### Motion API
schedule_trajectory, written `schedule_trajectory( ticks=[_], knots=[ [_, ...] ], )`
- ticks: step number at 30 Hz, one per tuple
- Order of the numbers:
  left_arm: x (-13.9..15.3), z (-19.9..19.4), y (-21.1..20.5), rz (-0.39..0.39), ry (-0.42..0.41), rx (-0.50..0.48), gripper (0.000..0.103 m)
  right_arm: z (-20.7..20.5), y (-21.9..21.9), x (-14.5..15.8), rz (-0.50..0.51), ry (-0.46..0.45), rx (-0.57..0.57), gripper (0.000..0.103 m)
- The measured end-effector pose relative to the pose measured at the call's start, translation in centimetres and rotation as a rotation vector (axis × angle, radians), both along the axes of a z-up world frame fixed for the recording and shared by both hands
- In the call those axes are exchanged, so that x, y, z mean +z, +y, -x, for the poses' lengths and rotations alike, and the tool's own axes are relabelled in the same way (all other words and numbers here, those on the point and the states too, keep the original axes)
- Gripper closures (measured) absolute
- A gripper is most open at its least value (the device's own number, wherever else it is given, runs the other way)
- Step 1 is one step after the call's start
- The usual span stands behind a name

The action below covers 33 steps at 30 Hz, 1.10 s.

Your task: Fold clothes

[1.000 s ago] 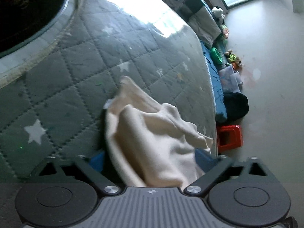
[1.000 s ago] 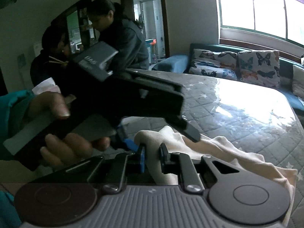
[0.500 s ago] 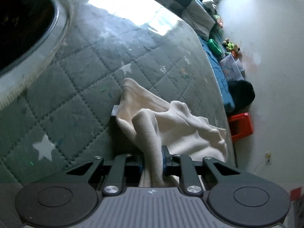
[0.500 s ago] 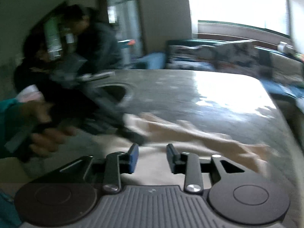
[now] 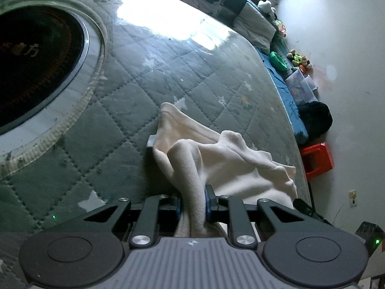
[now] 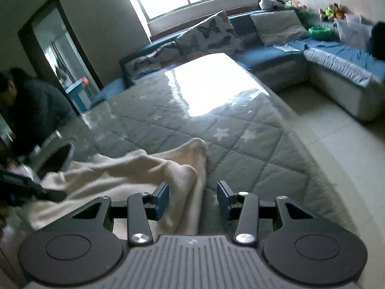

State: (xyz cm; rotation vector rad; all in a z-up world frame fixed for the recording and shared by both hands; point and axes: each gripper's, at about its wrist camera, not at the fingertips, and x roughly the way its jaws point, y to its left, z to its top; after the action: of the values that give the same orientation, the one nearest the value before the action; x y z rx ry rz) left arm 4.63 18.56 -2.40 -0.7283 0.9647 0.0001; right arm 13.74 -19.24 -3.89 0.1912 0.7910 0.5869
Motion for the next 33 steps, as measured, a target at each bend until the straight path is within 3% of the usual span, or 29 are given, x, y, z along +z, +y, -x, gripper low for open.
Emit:
schedule_trajectory(
  ticks=[5, 6, 7, 11, 18, 33],
  knots=[
    [0.3, 0.2, 0.1, -0.01, 0.002, -0.011, 0.083, -0.1, 1.7, 0.0, 0.015, -0.021, 0.031, 0.057],
    [0.3, 0.2, 0.1, -0.011, 0.002, -0.012, 0.083, 0.0, 2.4, 0.2, 0.025, -0.025, 0.039, 0.063],
    [0.4, 0.2, 0.2, -0.013, 0.003, -0.01, 0.083, 0.1, 2.8, 0.2, 0.03, -0.023, 0.05, 0.075],
    [0.6, 0.3, 0.6, -0.025, 0.005, -0.002, 0.083, 0.8, 3.8, 0.6, 0.03, -0.044, 0.06, 0.089],
    [1.5, 0.5, 0.0, -0.083, -0.004, -0.021, 0.083, 2.2, 4.1, 2.0, 0.039, -0.098, 0.076, 0.092],
    [6.0, -0.4, -5.0, -0.182, -0.157, -0.178, 0.09, 4.4, 3.0, 6.5, 0.077, -0.245, 0.026, 0.094]
  ],
)
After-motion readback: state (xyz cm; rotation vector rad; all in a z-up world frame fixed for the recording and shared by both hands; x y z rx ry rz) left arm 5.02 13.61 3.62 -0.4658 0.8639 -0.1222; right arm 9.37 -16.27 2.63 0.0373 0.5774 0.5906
